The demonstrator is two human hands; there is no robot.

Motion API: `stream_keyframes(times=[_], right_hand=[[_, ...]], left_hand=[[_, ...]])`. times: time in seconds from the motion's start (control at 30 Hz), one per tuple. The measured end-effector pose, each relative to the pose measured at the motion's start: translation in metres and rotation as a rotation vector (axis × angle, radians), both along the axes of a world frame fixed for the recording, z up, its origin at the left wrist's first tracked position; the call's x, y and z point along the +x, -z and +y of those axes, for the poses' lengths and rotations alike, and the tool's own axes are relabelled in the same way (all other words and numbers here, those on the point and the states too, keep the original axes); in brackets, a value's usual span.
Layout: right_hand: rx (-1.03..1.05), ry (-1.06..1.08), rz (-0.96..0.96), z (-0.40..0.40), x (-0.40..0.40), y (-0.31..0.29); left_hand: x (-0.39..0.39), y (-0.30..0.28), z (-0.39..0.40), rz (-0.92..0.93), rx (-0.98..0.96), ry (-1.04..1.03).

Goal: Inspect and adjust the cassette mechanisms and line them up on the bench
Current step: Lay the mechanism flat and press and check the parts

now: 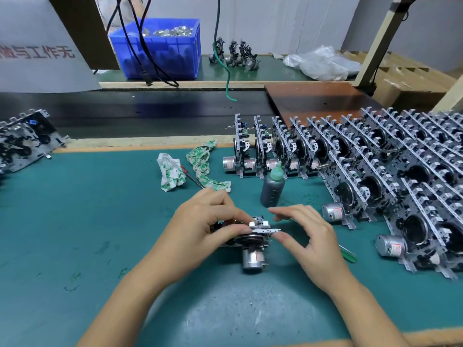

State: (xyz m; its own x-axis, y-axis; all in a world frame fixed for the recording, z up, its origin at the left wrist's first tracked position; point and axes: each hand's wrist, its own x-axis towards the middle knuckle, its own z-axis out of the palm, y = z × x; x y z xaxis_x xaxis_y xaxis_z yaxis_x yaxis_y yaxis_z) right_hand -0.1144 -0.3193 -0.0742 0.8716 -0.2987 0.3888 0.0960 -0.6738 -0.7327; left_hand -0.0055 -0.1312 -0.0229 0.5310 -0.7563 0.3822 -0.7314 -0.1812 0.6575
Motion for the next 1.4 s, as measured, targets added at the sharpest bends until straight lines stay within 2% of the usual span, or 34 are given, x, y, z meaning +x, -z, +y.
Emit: stream_keyframes(times=[0.17,0.3,0.4,0.47,0.53,0.6,0.67,0.83,0.97,1.1,1.2,1.4], right_hand=[[0.087,-0.111,-0.018,0.006,-0.001,0.0],[0.125,-0.027,-0.001,0.007,0.0,0.002],[0.042,0.017,0.019,0.008,0.002,0.005],[0.021,-0.003,0.046,0.01,0.003,0.007],[0.007,-0.044,0.065,0.012,0.002,0.007],[-0.017,-0.068,0.072,0.016,0.003,0.007],[0.015,-0.077,0.061,0.022,0.005,0.006],[0.177,-0.102,0.14,0.028,0.01,0.004],[0.258,-0.083,0.213,0.03,0.013,0.002],[0.187,-0.115,0.197,0.043,0.022,-0.009],[0.15,-0.18,0.141,0.052,0.045,-0.025],[0.243,-0.183,0.09,0.069,0.104,-0.038]], left_hand=[[0.021,-0.015,0.017,-0.166,0.084,0.051],[0.014,-0.005,0.03,-0.37,0.078,-0.148],[-0.017,0.016,0.03,-0.314,-0.089,-0.423],[-0.038,0.03,0.027,-0.226,-0.132,-0.479],[-0.049,0.037,0.021,-0.09,-0.006,-0.488],[-0.053,0.041,0.011,0.029,0.206,-0.521],[-0.053,0.046,0.004,0.016,0.34,-0.561],[-0.048,0.048,-0.011,-0.068,0.499,-0.64],[-0.044,0.05,-0.007,-0.047,0.436,-0.554],[-0.035,0.044,0.01,0.012,0.253,-0.476],[-0.015,0.036,0.023,-0.073,0.211,-0.499],[0.048,0.022,0.028,-0.13,0.188,-0.529]])
